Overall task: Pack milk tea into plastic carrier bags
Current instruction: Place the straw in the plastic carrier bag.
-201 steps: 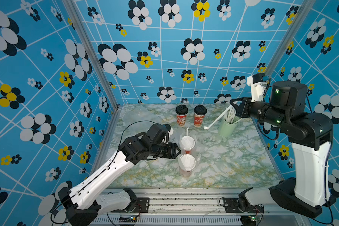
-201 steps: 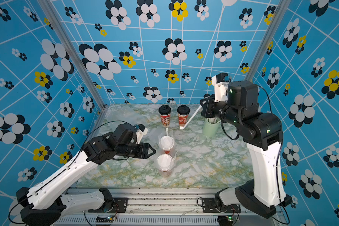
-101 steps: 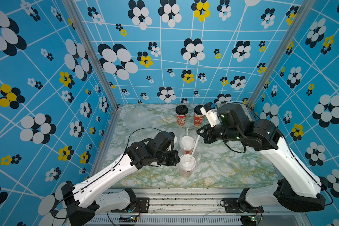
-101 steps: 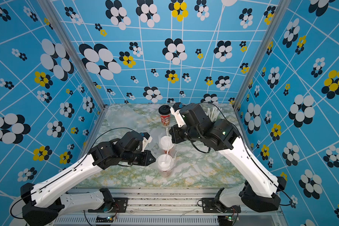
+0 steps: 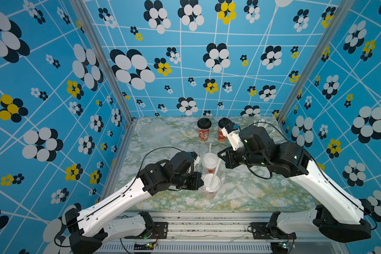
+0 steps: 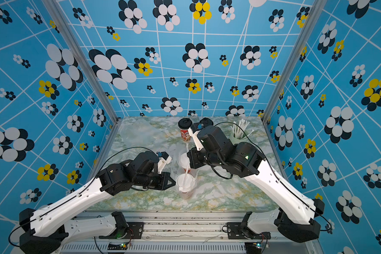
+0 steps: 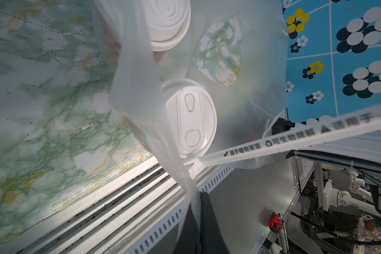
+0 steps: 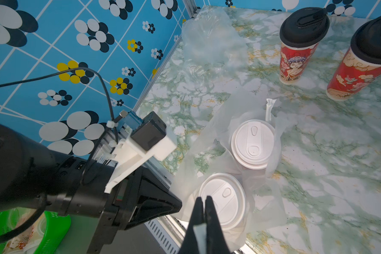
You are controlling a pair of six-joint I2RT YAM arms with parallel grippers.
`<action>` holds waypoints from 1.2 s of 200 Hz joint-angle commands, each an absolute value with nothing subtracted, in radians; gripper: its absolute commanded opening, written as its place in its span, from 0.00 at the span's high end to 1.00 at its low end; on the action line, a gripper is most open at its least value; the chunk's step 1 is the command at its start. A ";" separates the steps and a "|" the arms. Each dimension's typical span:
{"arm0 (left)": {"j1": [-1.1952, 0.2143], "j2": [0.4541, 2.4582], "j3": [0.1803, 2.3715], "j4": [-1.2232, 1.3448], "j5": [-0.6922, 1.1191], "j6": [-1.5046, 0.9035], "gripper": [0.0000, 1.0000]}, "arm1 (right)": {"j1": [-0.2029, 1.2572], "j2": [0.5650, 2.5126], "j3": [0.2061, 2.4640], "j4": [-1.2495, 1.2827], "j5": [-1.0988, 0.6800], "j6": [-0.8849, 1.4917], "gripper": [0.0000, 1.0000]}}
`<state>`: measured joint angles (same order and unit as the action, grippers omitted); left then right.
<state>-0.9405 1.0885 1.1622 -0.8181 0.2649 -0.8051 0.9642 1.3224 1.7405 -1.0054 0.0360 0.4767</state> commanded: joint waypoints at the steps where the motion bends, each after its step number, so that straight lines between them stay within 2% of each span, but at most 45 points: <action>1: -0.948 1.074 1.158 -0.801 0.279 -0.816 1.00 | 0.984 1.304 1.717 -0.974 0.023 0.487 1.00; 94: -0.946 1.088 1.160 -0.784 0.274 -0.821 1.00 | 1.094 1.299 1.610 -0.949 0.115 0.400 1.00; 165: -0.945 1.089 1.170 -0.788 0.261 -0.819 1.00 | 1.138 1.186 1.329 -0.656 0.151 0.323 1.00; 240: -0.945 1.097 1.178 -0.791 0.263 -0.822 1.00 | 1.162 1.050 1.030 -0.372 0.069 0.183 1.00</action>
<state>-0.9413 1.0927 1.1622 -0.7982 0.2714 -0.8200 1.1538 1.0817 1.0901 -0.4973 0.1059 0.2539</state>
